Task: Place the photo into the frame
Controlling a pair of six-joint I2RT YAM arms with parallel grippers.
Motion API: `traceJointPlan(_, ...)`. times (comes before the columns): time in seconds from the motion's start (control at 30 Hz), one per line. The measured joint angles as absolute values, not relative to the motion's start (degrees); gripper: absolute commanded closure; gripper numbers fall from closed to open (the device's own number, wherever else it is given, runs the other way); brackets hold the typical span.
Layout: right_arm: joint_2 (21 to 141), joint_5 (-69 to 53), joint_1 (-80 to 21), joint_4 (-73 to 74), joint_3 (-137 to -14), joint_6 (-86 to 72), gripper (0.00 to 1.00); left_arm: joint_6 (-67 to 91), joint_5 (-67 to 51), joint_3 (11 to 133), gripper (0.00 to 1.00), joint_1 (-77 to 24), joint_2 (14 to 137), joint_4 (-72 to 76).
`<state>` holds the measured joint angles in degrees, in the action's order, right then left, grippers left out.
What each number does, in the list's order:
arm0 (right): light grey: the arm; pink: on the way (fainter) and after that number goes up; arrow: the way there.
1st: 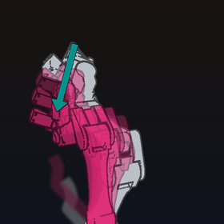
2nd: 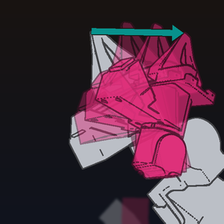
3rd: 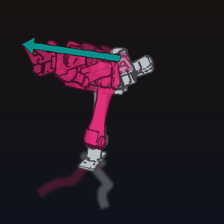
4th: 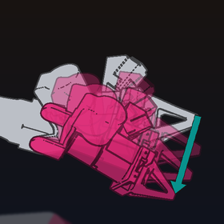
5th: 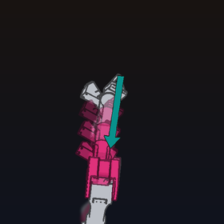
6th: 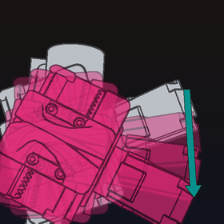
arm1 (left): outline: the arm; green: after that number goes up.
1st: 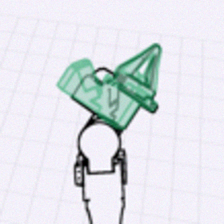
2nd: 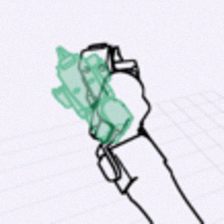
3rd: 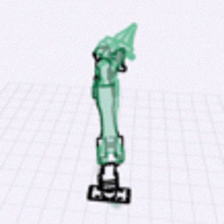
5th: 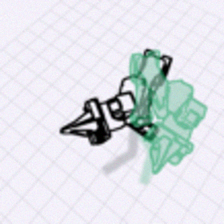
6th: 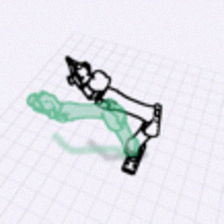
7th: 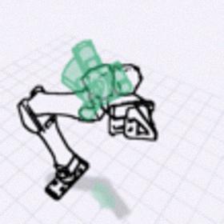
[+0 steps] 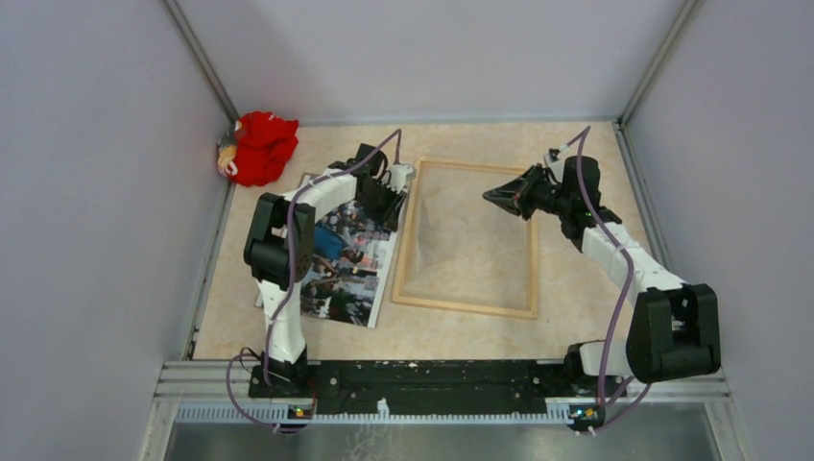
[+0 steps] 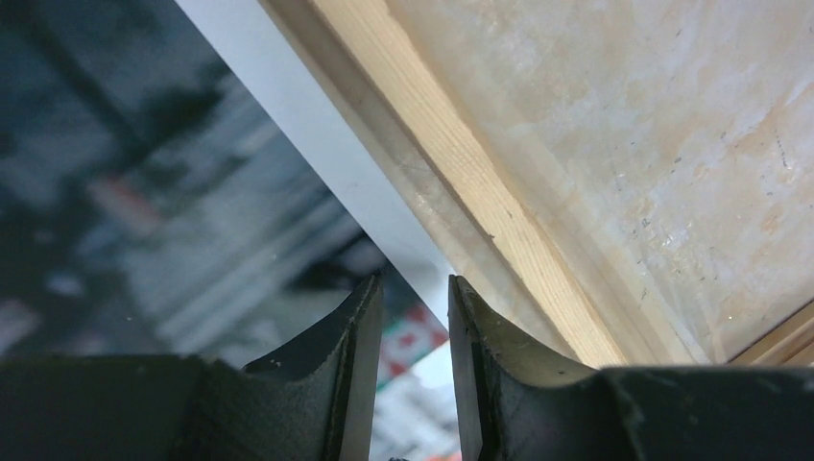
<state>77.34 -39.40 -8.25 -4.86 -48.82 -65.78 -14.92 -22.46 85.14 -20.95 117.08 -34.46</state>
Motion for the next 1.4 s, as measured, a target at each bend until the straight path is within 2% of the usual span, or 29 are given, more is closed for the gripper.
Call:
traceJointPlan(0.57,74.85,-43.03,-7.97,2.0,-47.88,-60.1,1.0,-14.92,-22.33,85.12,0.61,-20.4,116.86,-35.35)
traceJointPlan(1.4,74.13,-44.51,-7.97,2.94,-50.85,-62.94,1.0,-13.82,-24.43,85.12,0.58,-16.58,116.71,-38.2)
